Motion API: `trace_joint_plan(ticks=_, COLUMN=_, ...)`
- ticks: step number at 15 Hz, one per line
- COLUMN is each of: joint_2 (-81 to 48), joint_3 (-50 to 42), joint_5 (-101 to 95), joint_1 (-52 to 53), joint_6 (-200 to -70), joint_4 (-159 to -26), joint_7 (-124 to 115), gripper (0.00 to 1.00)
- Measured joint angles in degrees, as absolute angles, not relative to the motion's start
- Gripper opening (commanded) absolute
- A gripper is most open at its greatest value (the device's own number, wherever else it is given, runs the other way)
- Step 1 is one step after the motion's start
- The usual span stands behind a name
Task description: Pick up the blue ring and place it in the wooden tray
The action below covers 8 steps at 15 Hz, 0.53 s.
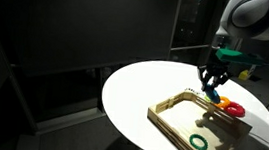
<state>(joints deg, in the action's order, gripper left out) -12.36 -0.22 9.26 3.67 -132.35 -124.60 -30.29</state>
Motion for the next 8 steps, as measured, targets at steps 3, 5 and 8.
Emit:
trace_joint_plan(ticks=3, joint_2=-12.4, joint_3=0.8, joint_5=10.9, joint_1=4.5, joint_6=-132.3, joint_4=-124.7, joint_7=-30.3, gripper=0.1)
trace_joint_plan(ticks=5, joint_2=-12.7, joint_3=1.3, joint_5=11.4, joint_1=5.0, joint_6=-132.4, joint_4=-124.8, joint_7=-30.3, gripper=0.1)
trace_joint_plan(ticks=8, joint_2=-13.5, joint_3=1.8, joint_5=11.8, joint_1=5.9, joint_6=-132.6, joint_4=-124.8, joint_7=-30.3, gripper=0.1)
